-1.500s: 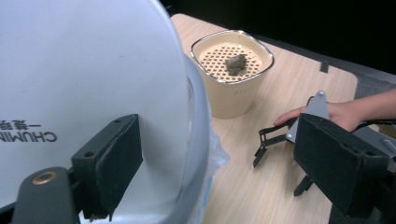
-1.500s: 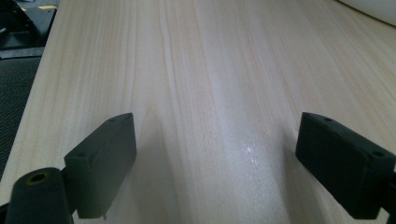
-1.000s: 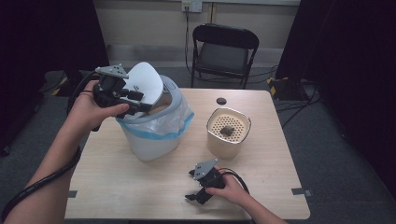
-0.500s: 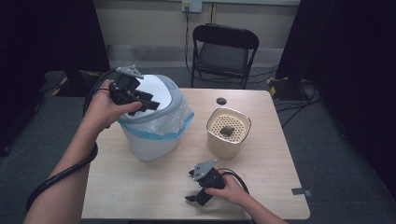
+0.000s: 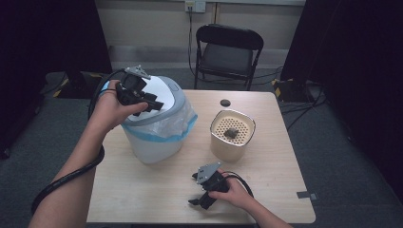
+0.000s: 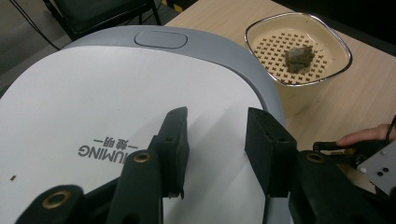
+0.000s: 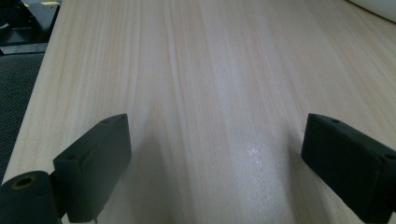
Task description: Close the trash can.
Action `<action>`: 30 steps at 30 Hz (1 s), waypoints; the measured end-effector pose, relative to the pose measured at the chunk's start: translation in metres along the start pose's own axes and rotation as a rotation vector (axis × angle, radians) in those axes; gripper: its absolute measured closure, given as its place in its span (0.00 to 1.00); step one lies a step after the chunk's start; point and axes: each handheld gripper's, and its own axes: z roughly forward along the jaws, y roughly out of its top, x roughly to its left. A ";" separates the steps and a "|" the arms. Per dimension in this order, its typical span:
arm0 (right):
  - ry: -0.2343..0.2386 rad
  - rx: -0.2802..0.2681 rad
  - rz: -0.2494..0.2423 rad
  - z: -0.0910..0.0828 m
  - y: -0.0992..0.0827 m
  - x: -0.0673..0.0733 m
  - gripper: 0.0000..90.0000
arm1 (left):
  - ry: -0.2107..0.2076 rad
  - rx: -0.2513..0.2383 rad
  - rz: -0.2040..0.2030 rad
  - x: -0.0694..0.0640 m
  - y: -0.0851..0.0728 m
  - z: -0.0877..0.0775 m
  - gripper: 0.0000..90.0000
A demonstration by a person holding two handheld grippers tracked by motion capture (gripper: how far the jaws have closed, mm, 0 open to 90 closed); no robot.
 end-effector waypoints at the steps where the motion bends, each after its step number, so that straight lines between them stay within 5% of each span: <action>1: 0.001 0.000 0.001 0.000 0.000 0.000 0.09 | 0.008 0.004 0.001 -0.001 0.001 0.000 0.66; 19: 0.007 0.003 -0.003 0.000 0.000 0.000 0.07 | 0.034 0.033 -0.014 -0.004 0.005 0.006 0.67; 24: 0.007 0.004 -0.003 0.000 0.000 0.000 0.07 | -0.028 -0.034 -0.068 -0.004 0.001 0.010 0.69; 26: 0.007 0.003 -0.003 0.000 0.000 0.000 0.07 | -0.118 -0.056 -0.098 -0.008 0.002 0.017 0.84; 28: 0.009 0.006 -0.001 0.000 0.000 0.001 0.07 | -0.100 -0.035 -0.068 -0.012 0.007 0.016 0.89; 30: 0.010 0.006 -0.001 0.000 0.000 0.001 0.07 | -0.093 -0.037 -0.070 -0.015 0.008 0.017 0.76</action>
